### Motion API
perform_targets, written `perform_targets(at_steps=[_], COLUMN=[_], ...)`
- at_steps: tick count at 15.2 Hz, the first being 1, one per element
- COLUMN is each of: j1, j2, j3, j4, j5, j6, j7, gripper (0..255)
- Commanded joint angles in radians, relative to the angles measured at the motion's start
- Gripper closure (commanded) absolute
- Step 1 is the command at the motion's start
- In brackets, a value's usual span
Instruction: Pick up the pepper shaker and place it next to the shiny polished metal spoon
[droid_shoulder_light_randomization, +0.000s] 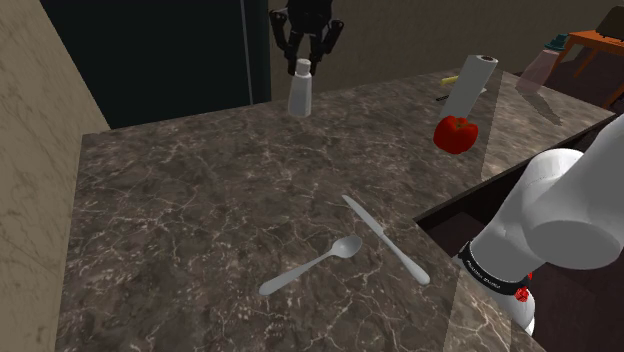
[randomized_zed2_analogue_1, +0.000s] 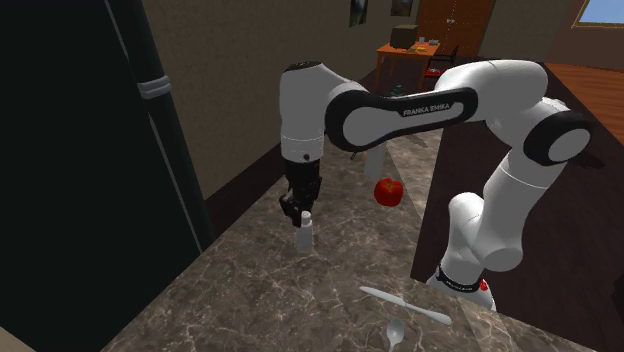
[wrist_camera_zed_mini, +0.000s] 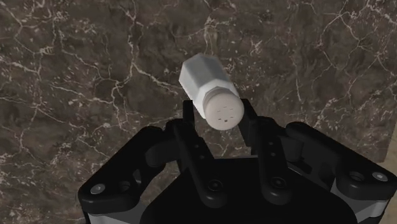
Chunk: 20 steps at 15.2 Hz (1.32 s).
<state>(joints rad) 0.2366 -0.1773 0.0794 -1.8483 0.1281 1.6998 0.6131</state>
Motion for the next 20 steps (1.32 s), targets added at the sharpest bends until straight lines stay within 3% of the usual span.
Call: perform_targets(at_steps=[1,9,17,20], j1=[0.019,0.095,0.173,0.174], j2=[-0.022,-0.035,0.026,0.016], j3=[0.027,0.143,0.272,0.272], j4=[-0.013,0.015,0.122,0.071], j5=[0.005,0.022,0.014,0.017], j6=[-0.003,-0.019,-0.042,0.000], j7=[0.047,0.240,0.453,0.448], gripper=[255,255,255,255])
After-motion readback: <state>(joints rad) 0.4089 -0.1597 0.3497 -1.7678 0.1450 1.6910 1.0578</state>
